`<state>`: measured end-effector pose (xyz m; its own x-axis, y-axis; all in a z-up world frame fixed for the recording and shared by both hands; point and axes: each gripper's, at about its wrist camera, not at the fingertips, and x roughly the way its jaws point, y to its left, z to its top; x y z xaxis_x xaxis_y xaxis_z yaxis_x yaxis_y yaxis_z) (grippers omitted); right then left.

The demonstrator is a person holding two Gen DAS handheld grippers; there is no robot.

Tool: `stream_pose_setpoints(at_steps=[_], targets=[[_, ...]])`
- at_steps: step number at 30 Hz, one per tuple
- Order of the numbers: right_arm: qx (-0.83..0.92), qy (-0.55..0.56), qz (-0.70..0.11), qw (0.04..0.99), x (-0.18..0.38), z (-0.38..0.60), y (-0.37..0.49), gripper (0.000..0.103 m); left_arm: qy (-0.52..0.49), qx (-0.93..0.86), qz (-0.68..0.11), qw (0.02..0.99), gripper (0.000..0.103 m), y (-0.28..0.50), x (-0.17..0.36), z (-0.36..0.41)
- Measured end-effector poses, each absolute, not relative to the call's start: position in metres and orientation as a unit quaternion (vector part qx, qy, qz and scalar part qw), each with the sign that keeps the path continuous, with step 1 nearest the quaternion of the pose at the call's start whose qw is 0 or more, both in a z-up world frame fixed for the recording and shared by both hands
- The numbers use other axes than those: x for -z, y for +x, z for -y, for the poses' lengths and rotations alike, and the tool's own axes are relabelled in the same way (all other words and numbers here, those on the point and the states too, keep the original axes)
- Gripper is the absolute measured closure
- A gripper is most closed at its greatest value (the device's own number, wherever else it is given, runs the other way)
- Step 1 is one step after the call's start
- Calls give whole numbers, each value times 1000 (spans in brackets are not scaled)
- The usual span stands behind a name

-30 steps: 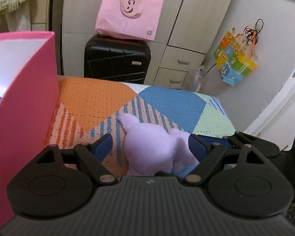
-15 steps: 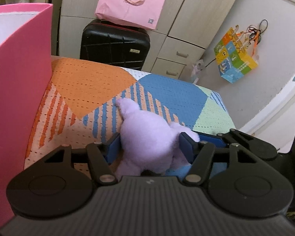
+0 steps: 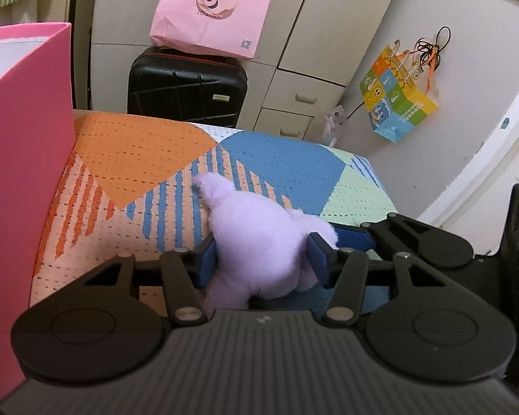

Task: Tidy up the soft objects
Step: 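Lift the lilac plush with the left gripper and carry it over the shoebox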

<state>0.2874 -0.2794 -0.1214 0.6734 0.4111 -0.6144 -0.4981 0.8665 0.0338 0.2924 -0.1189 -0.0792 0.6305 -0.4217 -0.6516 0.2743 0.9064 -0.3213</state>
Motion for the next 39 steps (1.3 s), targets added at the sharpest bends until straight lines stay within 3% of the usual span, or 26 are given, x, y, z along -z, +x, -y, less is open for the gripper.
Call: stream_pose_setpoints(at_steps=[39], targets=[[-194, -36, -290, 936, 78, 258, 120, 17, -68, 305, -385, 869, 50, 141, 39, 87]])
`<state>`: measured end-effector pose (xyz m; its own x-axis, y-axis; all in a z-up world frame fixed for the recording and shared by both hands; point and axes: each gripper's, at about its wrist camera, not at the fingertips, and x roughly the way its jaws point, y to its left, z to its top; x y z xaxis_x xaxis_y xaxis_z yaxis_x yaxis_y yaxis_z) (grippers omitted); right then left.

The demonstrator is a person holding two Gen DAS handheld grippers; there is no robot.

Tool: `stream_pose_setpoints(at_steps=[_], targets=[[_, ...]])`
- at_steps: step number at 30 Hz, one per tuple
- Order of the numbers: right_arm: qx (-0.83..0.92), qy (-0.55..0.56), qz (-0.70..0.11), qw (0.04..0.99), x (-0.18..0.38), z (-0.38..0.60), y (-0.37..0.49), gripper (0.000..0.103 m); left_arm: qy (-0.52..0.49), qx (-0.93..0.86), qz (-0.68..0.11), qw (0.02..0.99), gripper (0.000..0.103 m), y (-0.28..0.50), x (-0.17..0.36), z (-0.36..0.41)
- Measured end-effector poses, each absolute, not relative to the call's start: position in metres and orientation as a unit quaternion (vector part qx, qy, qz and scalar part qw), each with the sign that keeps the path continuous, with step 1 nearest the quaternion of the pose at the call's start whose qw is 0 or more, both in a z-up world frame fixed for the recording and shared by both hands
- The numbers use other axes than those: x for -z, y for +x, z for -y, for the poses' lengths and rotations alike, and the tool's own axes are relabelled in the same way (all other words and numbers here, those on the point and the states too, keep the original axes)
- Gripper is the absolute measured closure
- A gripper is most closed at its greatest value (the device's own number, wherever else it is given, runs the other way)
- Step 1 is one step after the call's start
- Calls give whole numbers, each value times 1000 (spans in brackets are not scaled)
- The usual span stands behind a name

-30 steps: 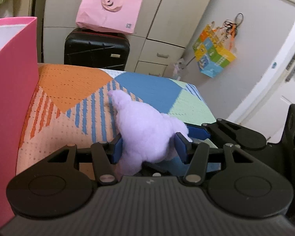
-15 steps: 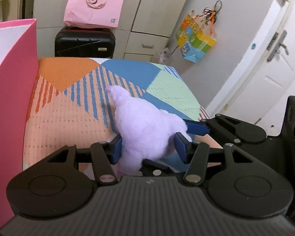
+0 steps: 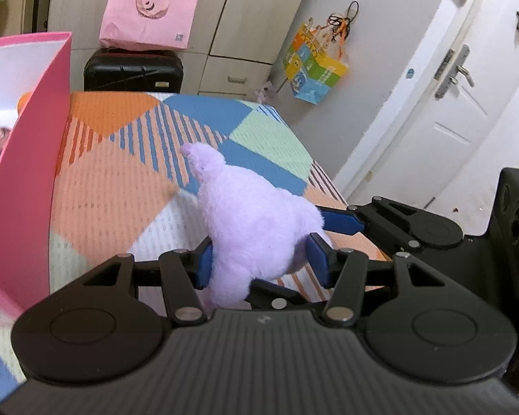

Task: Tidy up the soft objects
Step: 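Lift the lilac plush with the left gripper and carry it over the shoebox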

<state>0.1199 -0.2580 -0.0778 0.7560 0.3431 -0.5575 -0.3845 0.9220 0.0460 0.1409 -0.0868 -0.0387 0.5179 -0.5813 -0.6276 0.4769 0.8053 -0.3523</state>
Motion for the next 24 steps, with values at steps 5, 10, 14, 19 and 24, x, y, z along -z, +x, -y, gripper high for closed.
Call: stream_pose_setpoints(at_steps=[5, 10, 14, 19, 24], targets=[[-224, -53, -304, 924, 76, 246, 97, 17, -82, 319, -412, 849, 50, 124, 42, 71], [-256, -66, -311, 913, 73, 229, 78, 17, -100, 324, -431, 836, 50, 107, 44, 49], [-283, -83, -306, 905, 67, 212, 63, 17, -104, 320, -435, 835, 50, 92, 39, 30], [-316, -85, -293, 898, 56, 188, 56, 17, -100, 302, -426, 847, 51, 79, 24, 1], [-340, -91, -270, 896, 40, 162, 53, 17, -94, 282, -411, 862, 51, 72, 3, -26]])
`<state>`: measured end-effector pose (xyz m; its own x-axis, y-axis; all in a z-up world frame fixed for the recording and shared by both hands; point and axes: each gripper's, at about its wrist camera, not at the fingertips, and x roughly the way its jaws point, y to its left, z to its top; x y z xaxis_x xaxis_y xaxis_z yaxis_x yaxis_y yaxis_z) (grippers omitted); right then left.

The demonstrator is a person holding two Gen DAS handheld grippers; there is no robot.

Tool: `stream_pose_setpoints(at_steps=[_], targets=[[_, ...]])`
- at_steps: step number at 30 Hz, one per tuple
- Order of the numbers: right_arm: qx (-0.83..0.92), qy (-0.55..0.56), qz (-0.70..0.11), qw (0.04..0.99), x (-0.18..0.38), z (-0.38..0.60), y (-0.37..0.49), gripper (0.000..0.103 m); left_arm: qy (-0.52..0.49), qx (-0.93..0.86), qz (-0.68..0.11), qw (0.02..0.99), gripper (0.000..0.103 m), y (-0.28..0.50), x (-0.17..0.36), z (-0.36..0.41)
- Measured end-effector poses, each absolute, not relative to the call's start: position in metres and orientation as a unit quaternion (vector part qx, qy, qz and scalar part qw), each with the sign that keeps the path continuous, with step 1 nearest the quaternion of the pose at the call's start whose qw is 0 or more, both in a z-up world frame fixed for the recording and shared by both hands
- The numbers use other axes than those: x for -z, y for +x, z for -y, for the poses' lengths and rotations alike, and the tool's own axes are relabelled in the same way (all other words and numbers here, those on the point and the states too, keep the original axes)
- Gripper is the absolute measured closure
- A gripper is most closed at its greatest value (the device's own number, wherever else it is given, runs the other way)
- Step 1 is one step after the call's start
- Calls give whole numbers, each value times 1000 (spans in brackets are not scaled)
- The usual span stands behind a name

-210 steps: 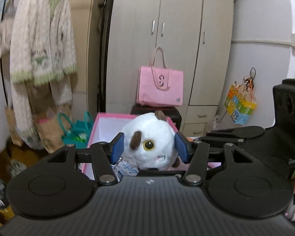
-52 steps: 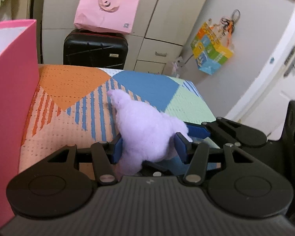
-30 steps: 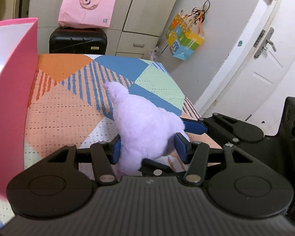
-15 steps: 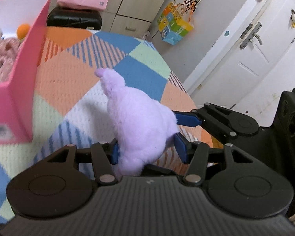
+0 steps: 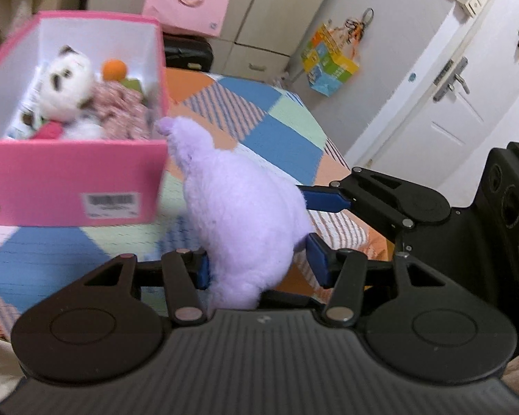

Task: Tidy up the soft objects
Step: 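Lift the lilac plush with the left gripper and carry it over the shoebox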

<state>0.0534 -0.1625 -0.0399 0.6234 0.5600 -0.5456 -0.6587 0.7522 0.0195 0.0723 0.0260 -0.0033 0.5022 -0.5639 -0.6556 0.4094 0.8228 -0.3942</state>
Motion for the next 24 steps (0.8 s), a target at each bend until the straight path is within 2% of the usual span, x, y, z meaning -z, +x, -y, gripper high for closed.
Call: stream_pose_setpoints(at_steps=[10, 24], targets=[[-360, -77, -225, 902, 10, 125, 81, 17, -90, 261, -357, 892, 51, 93, -29, -65], [-342, -65, -204, 915, 6, 97, 163, 17, -99, 237, -329, 909, 50, 176, -33, -86]])
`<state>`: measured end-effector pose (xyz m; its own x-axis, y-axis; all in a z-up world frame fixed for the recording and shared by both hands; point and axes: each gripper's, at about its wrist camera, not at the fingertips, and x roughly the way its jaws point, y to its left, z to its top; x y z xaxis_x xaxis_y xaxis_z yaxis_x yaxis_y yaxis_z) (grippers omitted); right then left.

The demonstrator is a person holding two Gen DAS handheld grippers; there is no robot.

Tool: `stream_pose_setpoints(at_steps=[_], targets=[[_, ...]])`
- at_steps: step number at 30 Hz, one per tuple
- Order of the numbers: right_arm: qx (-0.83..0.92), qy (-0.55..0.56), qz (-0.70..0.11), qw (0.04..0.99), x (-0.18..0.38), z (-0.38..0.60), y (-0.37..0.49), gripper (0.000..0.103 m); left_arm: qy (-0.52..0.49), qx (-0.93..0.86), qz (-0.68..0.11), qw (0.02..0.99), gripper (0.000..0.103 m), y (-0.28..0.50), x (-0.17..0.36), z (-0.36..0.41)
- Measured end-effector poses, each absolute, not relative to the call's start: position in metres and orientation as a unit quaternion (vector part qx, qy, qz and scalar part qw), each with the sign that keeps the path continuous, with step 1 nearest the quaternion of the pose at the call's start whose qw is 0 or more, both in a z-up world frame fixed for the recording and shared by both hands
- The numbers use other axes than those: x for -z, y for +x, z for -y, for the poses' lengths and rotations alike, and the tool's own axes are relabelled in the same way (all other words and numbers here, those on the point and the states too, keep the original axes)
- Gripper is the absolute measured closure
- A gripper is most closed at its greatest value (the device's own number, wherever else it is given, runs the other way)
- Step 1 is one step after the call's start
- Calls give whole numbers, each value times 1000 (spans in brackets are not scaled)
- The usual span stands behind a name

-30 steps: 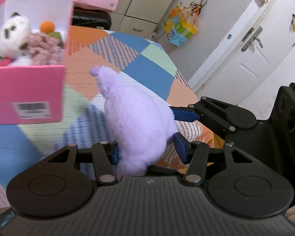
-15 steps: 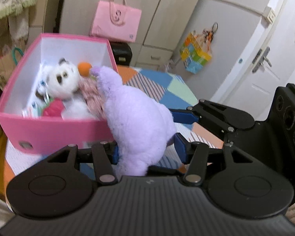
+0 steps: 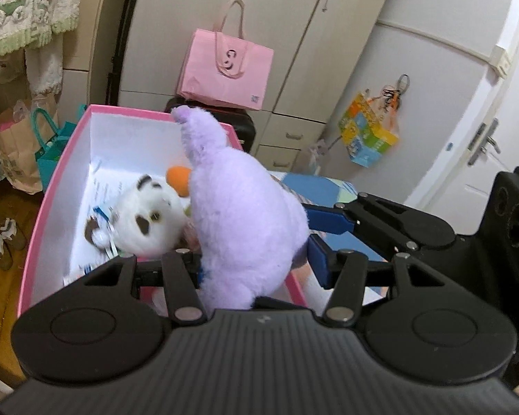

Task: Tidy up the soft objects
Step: 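Lift the lilac plush with the left gripper and carry it over the shoebox, then open the left gripper to drop the lilac plush into the shoebox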

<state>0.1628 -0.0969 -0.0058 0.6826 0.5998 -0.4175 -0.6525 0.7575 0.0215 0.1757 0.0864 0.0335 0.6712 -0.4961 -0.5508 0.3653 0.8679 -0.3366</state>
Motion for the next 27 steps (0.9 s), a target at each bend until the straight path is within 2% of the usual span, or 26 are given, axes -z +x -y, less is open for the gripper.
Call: stream_pose_setpoints(at_steps=[5, 7, 15, 24, 27], targets=[[-338, -57, -224, 912, 7, 90, 196, 18, -116, 233, -342, 903, 51, 210, -28, -96], [-334, -83, -220, 913, 12, 84, 205, 23, -120, 227, -349, 901, 54, 219, -24, -98], [-313, -77, -252, 912, 14, 82, 233, 23, -148, 214, -369, 892, 53, 250, -18, -101], [-294, -74, -286, 909, 21, 71, 266, 21, -173, 175, -368, 897, 47, 272, -9, -104], [-280, -77, -295, 910, 25, 71, 272, 21, -162, 155, -355, 908, 38, 270, -13, -105]])
